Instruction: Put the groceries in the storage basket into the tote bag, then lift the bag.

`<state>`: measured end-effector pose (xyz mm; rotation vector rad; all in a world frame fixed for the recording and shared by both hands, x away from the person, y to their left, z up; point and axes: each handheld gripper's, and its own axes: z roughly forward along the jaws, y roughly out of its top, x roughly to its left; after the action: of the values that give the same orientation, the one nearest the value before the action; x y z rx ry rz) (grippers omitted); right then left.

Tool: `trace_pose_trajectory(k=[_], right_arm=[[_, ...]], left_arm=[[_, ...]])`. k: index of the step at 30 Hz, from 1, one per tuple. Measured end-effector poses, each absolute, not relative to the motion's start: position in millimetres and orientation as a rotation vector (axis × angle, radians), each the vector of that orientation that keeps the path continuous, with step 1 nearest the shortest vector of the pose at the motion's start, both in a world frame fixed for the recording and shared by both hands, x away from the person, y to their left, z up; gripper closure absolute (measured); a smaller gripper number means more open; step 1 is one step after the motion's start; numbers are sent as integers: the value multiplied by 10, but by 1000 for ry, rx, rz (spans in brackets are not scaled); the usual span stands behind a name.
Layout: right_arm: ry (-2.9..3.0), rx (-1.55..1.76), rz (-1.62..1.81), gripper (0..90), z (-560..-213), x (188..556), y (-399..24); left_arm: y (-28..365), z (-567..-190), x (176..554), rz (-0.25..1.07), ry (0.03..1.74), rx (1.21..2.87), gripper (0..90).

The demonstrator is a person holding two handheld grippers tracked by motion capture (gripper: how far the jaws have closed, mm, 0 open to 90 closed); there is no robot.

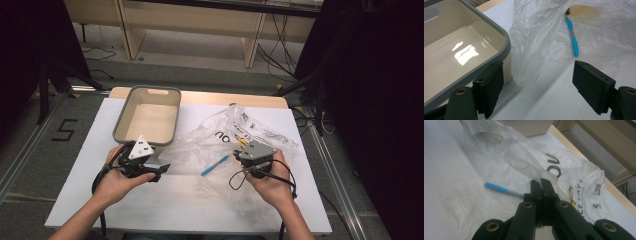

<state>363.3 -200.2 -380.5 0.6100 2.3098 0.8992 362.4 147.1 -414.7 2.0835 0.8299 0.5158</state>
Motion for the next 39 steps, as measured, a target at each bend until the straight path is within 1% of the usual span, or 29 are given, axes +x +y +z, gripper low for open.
trace_pose_trajectory(k=[17, 19, 23, 25, 28, 30, 39], right_arm=[[2314, 616, 902, 900, -3804, 3643, -2001], [2323, 619, 905, 888, -3807, 3643, -1997], [2365, 631, 915, 798, -3825, 3626, -1986], [2386, 645, 945, 715, -3839, 3611, -1986], [2399, 646, 966, 616, -3845, 3583, -2014], [2426, 665, 1007, 518, -3854, 3560, -2040], [2477, 692, 1147, 351, -3865, 3360, -2264]], left_arm=[[1453, -4194, 3658, 509, 832, 2098, 248], [1445, -4223, 3674, 507, 833, 2110, 249], [1435, -4276, 3677, 500, 831, 2125, 251], [1436, -4296, 3679, 498, 829, 2138, 250], [1432, -4321, 3671, 496, 840, 2147, 246], [1433, -4327, 3658, 497, 839, 2157, 246], [1433, -4381, 3652, 499, 846, 2170, 253]])
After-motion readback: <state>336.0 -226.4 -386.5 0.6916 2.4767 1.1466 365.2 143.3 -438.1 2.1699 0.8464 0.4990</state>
